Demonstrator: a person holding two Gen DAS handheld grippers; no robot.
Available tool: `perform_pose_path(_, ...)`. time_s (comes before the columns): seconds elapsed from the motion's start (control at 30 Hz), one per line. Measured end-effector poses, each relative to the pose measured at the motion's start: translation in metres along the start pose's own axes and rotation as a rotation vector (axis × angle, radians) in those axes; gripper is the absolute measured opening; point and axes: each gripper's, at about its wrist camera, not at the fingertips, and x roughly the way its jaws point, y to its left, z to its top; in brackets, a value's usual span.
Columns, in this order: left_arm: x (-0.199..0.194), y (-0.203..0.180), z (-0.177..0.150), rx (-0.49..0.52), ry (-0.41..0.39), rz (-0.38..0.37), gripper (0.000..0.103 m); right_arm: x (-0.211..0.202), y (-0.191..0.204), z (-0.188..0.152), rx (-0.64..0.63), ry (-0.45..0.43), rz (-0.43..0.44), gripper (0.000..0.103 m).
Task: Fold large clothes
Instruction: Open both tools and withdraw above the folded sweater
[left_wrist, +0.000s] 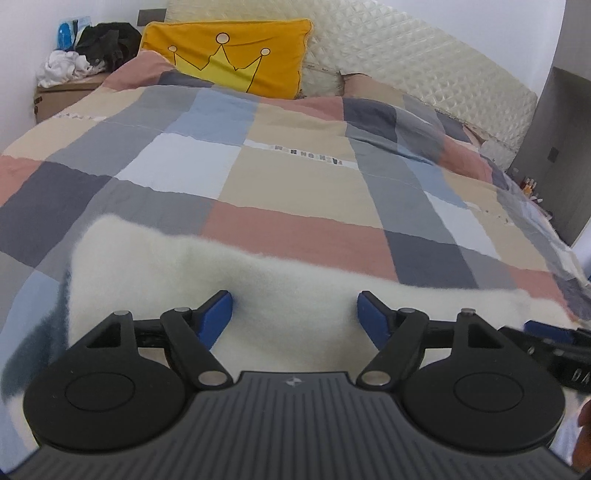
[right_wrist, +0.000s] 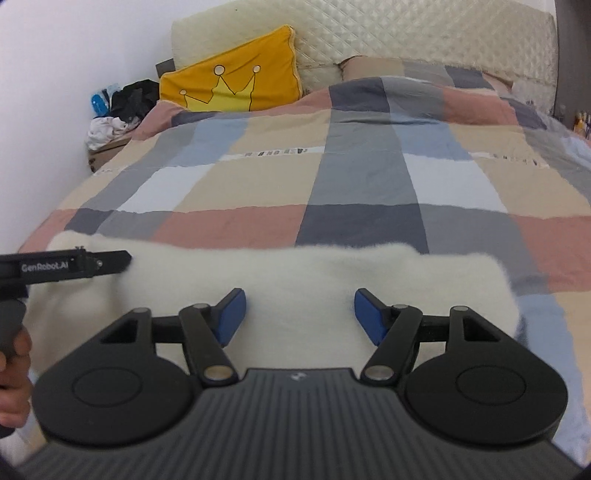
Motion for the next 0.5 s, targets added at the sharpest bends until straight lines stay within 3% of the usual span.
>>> perform_pose_path(0.3, 0.012, 0.016, 0.005, -0.006, 0.026, 0.027, 0.082, 0.018, -0.026, -0.003, 0.139, -0.033, -0.018, 0.067)
perform_pose_path(0.5, 0.022, 0.022, 0.002, 0.003, 0.076, 0.045, 0.082, 0.036, -0.019, -0.010, 0.080, -0.008, -0.044, 0.068)
